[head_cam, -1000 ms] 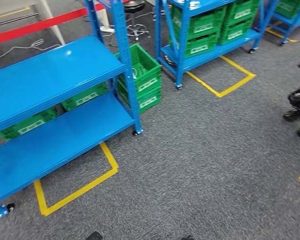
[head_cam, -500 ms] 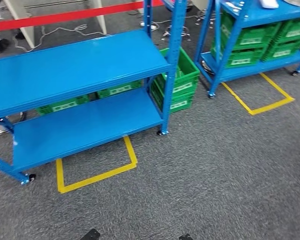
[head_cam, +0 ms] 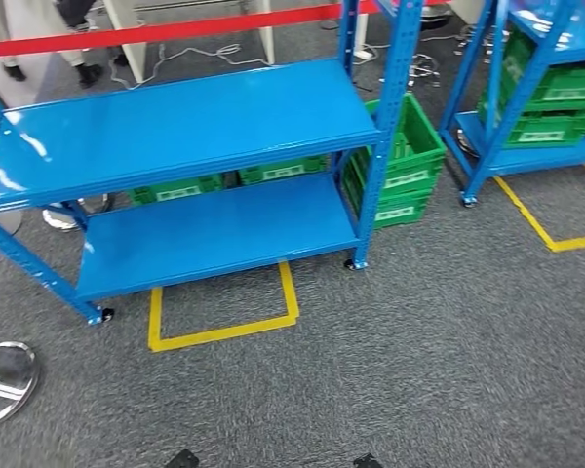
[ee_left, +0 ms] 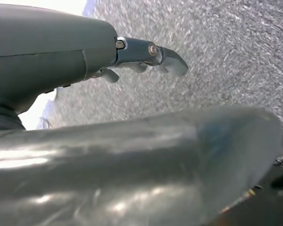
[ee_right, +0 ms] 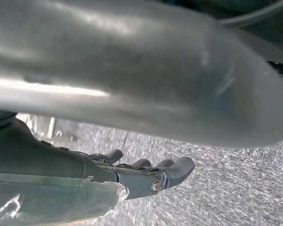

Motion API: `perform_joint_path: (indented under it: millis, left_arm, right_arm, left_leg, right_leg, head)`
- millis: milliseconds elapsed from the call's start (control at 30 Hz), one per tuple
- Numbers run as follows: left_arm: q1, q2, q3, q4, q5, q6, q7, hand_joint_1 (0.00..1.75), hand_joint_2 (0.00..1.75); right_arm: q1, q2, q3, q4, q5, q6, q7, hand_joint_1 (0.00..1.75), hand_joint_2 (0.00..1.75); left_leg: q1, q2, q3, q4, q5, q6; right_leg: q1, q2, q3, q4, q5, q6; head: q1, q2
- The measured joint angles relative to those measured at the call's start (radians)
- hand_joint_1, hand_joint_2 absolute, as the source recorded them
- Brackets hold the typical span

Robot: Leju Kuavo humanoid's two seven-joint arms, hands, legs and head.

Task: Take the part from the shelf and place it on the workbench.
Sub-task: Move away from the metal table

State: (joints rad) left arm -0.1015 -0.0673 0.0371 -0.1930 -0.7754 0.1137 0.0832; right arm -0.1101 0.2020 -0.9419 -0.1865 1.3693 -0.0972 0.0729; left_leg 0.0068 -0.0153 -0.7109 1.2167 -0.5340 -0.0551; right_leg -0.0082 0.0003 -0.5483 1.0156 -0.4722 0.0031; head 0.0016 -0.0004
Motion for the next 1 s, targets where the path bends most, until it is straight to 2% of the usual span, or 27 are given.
perform_joint_path:
  millis: [33, 67, 100, 167, 233, 267, 333, 367, 533, 633, 800, 1000]
  left_arm:
    - [0.001, -0.001, 0.0, 0.0, 0.001, 0.0, 0.0, 0.0, 0.0]
    - [0.002, -0.001, 0.001, 0.0, 0.002, 0.0, 0.0, 0.0, 0.0]
    - [0.004, 0.0, 0.003, 0.0, 0.003, 0.0, 0.0, 0.0, 0.0]
    - [0.006, 0.0, 0.006, 0.0, 0.007, 0.001, 0.0, 0.0, 0.0]
    - [0.003, 0.0, 0.01, 0.0, 0.014, -0.005, 0.0, 0.0, 0.0]
    - [0.003, 0.0, 0.014, 0.0, 0.02, -0.011, 0.0, 0.0, 0.0]
    - [0.006, -0.001, 0.025, 0.0, 0.03, -0.023, 0.0, 0.0, 0.0]
    - [0.008, -0.001, 0.029, 0.0, 0.032, -0.026, 0.0, 0.0, 0.0]
    - [0.009, -0.001, 0.047, 0.0, 0.033, -0.025, -0.005, 0.0, 0.0]
    - [0.009, -0.001, 0.05, 0.0, 0.033, -0.024, -0.008, 0.0, 0.0]
    - [0.009, -0.001, 0.06, 0.0, 0.048, -0.022, -0.02, 0.0, 0.0]
    - [0.01, -0.009, 0.111, 0.0, 0.1, -0.013, -0.002, 0.0, 0.0]
  right_arm:
    - [0.001, 0.0, 0.0, 0.0, -0.001, -0.002, 0.0, 0.0, 0.0]
    - [0.001, 0.0, 0.0, 0.0, -0.003, -0.004, 0.0, 0.0, 0.0]
    - [0.0, 0.0, 0.0, 0.0, -0.005, -0.005, -0.001, 0.0, 0.0]
    - [-0.002, 0.0, -0.001, 0.0, -0.007, -0.009, -0.002, 0.0, 0.0]
    - [-0.005, 0.0, -0.001, 0.0, -0.009, -0.013, -0.003, 0.0, 0.0]
    - [-0.006, 0.0, -0.002, 0.0, -0.009, -0.014, -0.003, 0.0, 0.0]
    - [-0.007, 0.0, -0.003, 0.0, -0.01, -0.015, -0.002, 0.0, 0.0]
    - [-0.007, 0.0, -0.003, 0.0, -0.012, -0.015, -0.001, 0.0, 0.0]
    - [-0.007, 0.0, -0.004, 0.0, -0.019, -0.016, 0.004, 0.0, 0.0]
    - [-0.006, 0.0, -0.005, 0.0, -0.02, -0.017, 0.005, 0.0, 0.0]
    - [-0.006, 0.0, -0.012, 0.0, -0.02, -0.017, 0.005, 0.0, 0.0]
    - [-0.002, 0.0, -0.026, 0.0, -0.032, -0.01, 0.006, 0.0, 0.0]
  left_leg:
    - [0.001, 0.002, -0.016, 0.039, -0.01, -0.001]
    - [0.001, 0.003, -0.014, 0.042, 0.0, -0.001]
    - [0.001, 0.003, 0.009, 0.006, 0.025, 0.0]
    - [0.0, 0.012, 0.087, -0.125, 0.083, 0.005]
    - [0.0, 0.02, 0.138, -0.217, 0.103, 0.011]
    - [0.0, 0.021, 0.144, -0.233, 0.101, 0.012]
    - [0.001, 0.019, 0.145, -0.237, 0.101, 0.014]
    - [0.0, 0.019, 0.145, -0.237, 0.101, 0.016]
    - [-0.001, 0.019, 0.144, -0.237, 0.101, 0.025]
    - [-0.002, 0.019, 0.143, -0.237, 0.102, 0.027]
    - [-0.002, 0.019, 0.143, -0.237, 0.104, 0.029]
    - [0.0, 0.019, 0.143, -0.237, 0.105, 0.028]
  right_leg:
    - [0.001, -0.011, -0.001, 0.0, 0.0, -0.001]
    - [0.001, -0.019, -0.001, 0.0, -0.001, -0.001]
    - [0.001, -0.024, 0.0, 0.0, -0.001, 0.0]
    - [0.003, -0.03, 0.002, 0.002, -0.002, 0.005]
    - [0.01, -0.032, -0.001, 0.006, -0.005, 0.009]
    - [0.014, -0.032, -0.003, 0.007, -0.006, 0.008]
    - [0.015, -0.032, -0.005, 0.004, -0.003, 0.003]
    - [0.015, -0.032, -0.005, 0.0, -0.001, 0.004]
    - [0.014, -0.031, 0.002, -0.013, 0.006, 0.019]
    - [0.012, -0.031, 0.004, -0.014, 0.009, 0.024]
    - [0.013, -0.032, 0.003, -0.013, 0.009, 0.025]
    - [0.015, -0.032, 0.002, -0.011, 0.009, 0.025]
  head:
    - [0.0, 0.0]
    - [0.0, 0.0]
    - [0.0, 0.0]
    - [-0.001, 0.0]
    - [0.0, 0.0]
    - [0.0, 0.0]
    - [0.003, 0.0]
    - [0.003, 0.0]
    - [0.003, 0.0]
    - [0.003, 0.0]
    - [0.002, 0.0]
    - [0.002, 0.0]
